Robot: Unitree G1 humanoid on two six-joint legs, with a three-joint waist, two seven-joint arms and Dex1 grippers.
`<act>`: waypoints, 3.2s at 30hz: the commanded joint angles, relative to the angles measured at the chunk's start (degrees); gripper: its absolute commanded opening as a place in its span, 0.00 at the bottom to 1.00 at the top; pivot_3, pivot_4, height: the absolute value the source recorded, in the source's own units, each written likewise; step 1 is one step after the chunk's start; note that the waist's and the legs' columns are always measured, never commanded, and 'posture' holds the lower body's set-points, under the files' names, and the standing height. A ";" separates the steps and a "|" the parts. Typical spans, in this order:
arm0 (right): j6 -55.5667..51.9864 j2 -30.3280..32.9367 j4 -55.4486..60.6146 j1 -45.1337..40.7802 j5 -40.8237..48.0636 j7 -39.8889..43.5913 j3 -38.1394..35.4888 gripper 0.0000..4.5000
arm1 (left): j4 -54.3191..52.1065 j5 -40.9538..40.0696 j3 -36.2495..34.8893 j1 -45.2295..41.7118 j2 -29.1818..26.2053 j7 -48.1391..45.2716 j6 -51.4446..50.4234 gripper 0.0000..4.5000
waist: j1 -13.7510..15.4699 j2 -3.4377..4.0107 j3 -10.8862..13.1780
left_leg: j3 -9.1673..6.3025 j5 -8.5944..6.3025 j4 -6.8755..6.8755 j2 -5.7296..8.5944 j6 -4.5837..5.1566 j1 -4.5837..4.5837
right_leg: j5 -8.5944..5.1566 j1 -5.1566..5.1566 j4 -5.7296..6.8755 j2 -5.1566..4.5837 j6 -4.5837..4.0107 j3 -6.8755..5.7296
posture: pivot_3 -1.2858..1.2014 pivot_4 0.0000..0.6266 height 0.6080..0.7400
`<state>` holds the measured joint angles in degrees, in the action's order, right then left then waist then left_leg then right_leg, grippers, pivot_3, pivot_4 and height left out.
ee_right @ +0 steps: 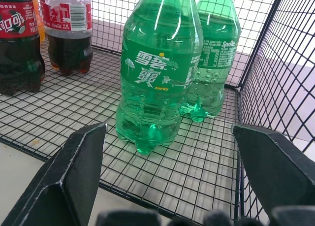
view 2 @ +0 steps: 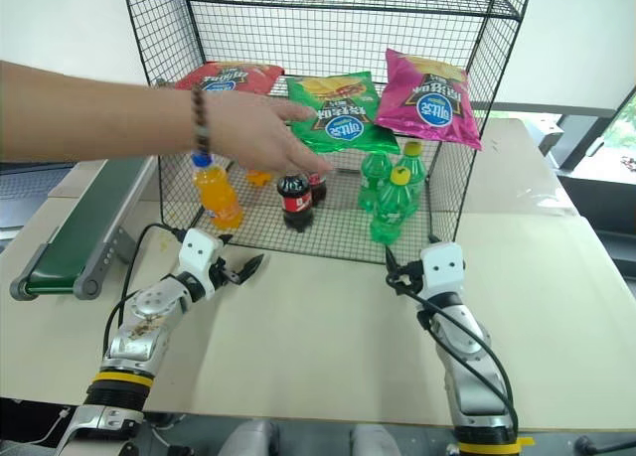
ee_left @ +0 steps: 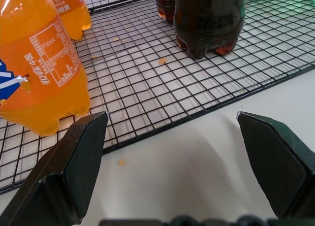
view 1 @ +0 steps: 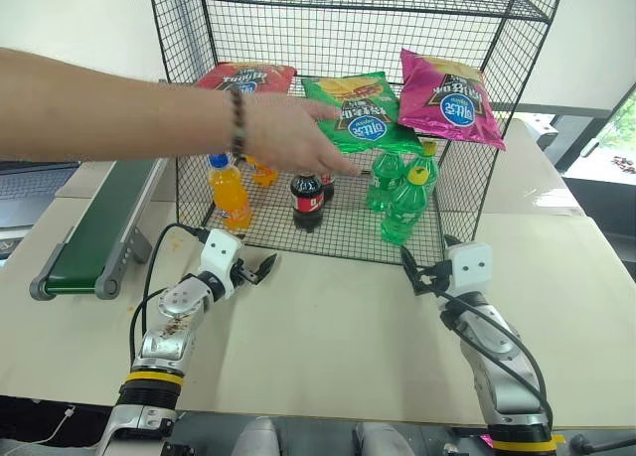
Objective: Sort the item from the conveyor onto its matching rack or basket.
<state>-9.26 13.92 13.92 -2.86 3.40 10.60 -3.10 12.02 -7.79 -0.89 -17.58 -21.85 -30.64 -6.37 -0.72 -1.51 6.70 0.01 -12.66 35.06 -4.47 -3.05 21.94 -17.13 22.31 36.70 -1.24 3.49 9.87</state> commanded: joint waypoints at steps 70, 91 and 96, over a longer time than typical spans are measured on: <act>-14.74 8.80 6.36 -23.90 27.62 38.06 7.82 1.00 | -40.48 -77.38 -49.23 32.68 -5.44 21.67 -41.51 0.99 | -2.07 0.01 0.05 | -0.23 -0.09 0.11 -0.08 0.16 -0.11 | -0.13 -0.12 0.11 0.00 -0.11 -0.25 | 0.52 0.24 1.00; -17.88 5.85 3.41 -36.43 36.47 51.74 11.28 1.00 | -33.24 -102.69 -51.79 39.68 2.88 36.07 -22.72 0.99 | -1.33 -0.03 0.03 | -0.59 -0.10 -0.02 -0.08 0.14 -0.02 | -0.31 -0.14 0.07 -0.08 -0.42 -0.83 | 0.52 0.24 1.00; -18.77 5.96 3.58 -37.42 36.93 52.17 10.84 1.00 | -33.92 -102.49 -51.06 39.93 3.31 36.46 -21.35 0.99 | -1.66 -0.03 0.02 | -0.64 -0.10 -0.05 -0.09 0.13 -0.01 | -0.31 -0.13 0.07 -0.07 -0.42 -0.86 | 0.52 0.24 1.00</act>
<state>-27.96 19.74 16.32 -38.86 39.02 62.43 8.62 -20.10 -110.36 -51.23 22.02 -18.18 5.96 -28.67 -2.38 -1.54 6.72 -0.65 -12.76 34.99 -4.56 -2.92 21.93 -17.45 22.18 36.77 -1.31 3.06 9.00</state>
